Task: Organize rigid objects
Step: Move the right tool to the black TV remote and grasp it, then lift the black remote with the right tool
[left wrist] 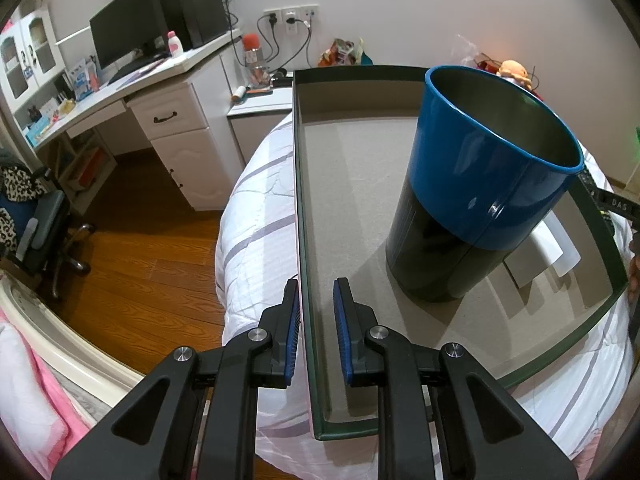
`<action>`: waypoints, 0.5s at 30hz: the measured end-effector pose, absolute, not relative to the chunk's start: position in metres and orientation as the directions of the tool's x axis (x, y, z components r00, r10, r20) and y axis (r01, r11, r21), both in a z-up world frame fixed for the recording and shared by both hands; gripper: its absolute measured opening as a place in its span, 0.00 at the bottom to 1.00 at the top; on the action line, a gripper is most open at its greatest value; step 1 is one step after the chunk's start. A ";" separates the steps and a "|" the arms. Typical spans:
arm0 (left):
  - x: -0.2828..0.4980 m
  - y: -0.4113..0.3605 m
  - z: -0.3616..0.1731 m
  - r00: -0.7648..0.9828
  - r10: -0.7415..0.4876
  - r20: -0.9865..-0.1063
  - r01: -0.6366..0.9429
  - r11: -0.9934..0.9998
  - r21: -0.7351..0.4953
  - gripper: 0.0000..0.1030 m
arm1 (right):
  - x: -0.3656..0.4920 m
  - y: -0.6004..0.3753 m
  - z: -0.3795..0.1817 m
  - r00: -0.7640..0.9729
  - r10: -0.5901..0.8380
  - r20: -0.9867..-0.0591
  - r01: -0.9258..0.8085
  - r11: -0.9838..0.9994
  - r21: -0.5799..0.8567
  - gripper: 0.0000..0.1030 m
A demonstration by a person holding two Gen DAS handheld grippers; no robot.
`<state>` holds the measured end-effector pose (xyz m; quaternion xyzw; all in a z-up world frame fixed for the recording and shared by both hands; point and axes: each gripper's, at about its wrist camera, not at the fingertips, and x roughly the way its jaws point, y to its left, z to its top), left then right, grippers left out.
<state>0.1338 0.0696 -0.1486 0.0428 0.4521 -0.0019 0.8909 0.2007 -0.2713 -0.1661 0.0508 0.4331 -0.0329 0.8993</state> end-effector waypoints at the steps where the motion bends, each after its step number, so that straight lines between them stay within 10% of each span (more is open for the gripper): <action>1: 0.135 0.068 -0.149 0.591 0.037 -0.806 0.041 0.996 0.076 0.16 | 0.201 -0.271 -0.165 0.622 -0.011 -0.783 0.098 0.993 0.064 0.70; 5: 0.135 0.067 -0.148 0.591 0.040 -0.806 0.037 0.996 0.077 0.16 | 0.196 -0.276 -0.163 0.621 0.016 -0.784 0.077 0.994 0.082 0.46; 15: 0.135 0.066 -0.148 0.589 0.036 -0.807 0.038 0.997 0.072 0.16 | 0.176 -0.280 -0.162 0.607 0.039 -0.794 0.052 0.995 0.089 0.44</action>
